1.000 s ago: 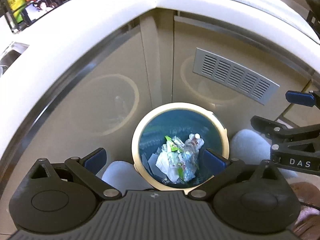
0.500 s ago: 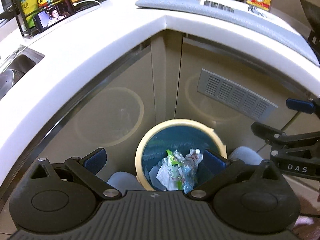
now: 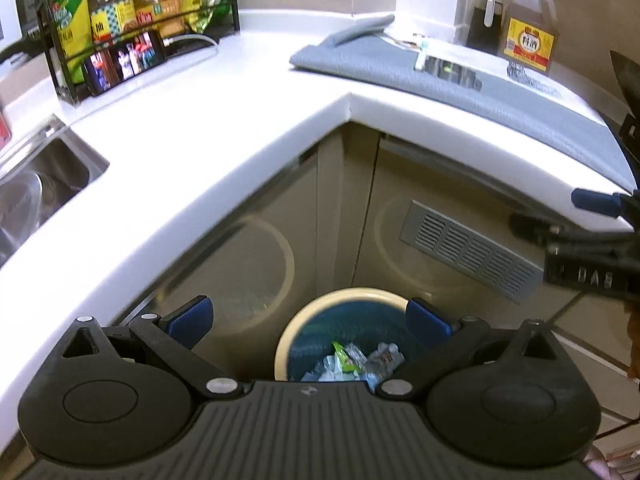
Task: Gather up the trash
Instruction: 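Raise both open tools from the bin toward the grey mat, then grasp the toothbrush with the left gripper while the right grasps the flower-shaped cutter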
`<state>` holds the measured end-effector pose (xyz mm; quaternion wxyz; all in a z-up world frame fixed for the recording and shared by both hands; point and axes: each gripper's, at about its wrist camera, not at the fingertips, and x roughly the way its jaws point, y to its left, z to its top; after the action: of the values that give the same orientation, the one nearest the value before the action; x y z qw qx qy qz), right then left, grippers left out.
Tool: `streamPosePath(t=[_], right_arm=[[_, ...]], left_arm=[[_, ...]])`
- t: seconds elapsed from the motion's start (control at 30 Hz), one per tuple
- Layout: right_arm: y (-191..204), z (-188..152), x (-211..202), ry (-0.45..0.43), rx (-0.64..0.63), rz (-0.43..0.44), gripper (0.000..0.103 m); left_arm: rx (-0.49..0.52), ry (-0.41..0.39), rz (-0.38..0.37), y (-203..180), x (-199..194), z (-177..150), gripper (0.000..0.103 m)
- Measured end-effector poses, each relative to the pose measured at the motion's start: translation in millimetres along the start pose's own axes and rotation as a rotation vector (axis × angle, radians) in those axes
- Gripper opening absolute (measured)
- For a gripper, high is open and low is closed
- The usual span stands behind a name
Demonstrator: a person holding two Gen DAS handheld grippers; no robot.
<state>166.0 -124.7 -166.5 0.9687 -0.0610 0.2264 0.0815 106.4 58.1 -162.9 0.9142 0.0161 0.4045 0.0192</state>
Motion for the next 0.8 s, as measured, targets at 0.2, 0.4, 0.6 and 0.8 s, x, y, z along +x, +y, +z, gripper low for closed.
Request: streamPosePath(t=[0.2,0.4,0.6,0.8], right_arm=[[-17.8,28.2,21.9,-0.046,0.029,-0.047,0.09],[-42.9,63.4,62.2,-0.068,0.13,-0.101,0.09],[-59.3,102.9,117.2,-0.081,0.125,-0.115,0.094],[-65.8,137.1,172.9,-0.015,0.137,-0.087,0.1]], left_arm=[[0.008,-0.041,-0.003,0.9,-2.7,15.9,0.103],[0.014,-0.042,-0.004,1.5,3.2,32.2,0.103],[0.013,-0.04,0.007,3.5,6.7,44.7,0.103],[0.037,-0.047,0.028,0.8,7.5,60.4,0.103]])
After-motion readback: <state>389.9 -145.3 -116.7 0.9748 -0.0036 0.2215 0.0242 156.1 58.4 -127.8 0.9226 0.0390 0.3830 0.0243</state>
